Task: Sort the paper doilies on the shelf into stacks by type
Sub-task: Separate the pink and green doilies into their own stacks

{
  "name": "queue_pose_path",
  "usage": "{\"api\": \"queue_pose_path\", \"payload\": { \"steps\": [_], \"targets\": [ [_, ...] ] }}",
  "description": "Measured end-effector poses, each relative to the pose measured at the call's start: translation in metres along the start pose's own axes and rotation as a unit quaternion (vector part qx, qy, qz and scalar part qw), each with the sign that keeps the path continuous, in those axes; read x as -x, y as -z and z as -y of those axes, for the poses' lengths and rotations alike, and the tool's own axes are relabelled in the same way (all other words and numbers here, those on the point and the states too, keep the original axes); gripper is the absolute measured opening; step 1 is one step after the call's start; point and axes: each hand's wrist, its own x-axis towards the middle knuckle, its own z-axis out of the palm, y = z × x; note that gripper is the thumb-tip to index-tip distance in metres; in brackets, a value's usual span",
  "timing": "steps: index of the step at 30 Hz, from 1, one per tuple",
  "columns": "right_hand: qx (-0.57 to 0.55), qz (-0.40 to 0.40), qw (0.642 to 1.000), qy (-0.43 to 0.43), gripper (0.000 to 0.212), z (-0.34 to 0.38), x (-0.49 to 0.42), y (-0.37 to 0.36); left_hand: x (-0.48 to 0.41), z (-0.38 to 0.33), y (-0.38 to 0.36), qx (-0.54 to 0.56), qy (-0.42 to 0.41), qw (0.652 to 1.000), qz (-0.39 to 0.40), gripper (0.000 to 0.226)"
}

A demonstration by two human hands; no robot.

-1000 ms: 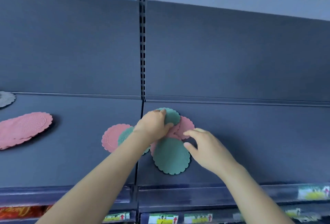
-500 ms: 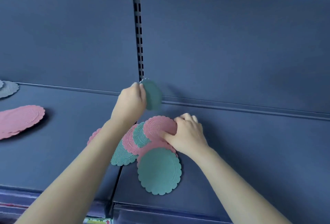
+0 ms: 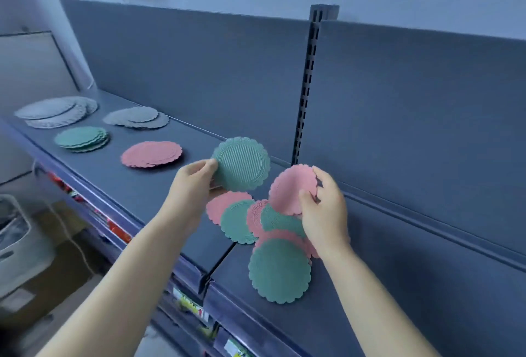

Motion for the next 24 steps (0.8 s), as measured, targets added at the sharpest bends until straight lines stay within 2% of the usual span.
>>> {"api": "queue_pose_path", "payload": {
  "steps": [2,5,11,17,20,24],
  "targets": [
    [-0.044,0.029,0.999,-0.010,0.052,0.003,0.006,-0.018,0.014,0.004,0.030,0.025,0.019,0.999,-0.025,0.026],
    [-0.015,0.068,0.998,0.014,0.052,0.014,0.016,-0.044,0.026,-0.003,0.090,0.043,0.037,0.996,-0.065,0.017],
    [-0.105,0.105,0.988,0.032,0.032,0.049,0.033,-0.137,0.014,-0.022,0.215,0.078,0.029,0.984,-0.157,0.013],
    [-0.139,0.067,0.988,-0.018,0.029,0.061,0.044,-0.237,-0.043,-0.021,0.297,0.057,0.047,0.991,-0.114,0.013],
    [-0.157,0.031,0.986,-0.044,0.032,0.063,0.036,-0.267,-0.079,-0.023,0.319,0.042,0.039,0.993,-0.099,0.024],
    [-0.147,-0.003,0.987,-0.068,0.042,0.061,0.024,-0.290,-0.125,-0.025,0.336,0.021,0.039,0.996,-0.081,0.026]
  ]
}}
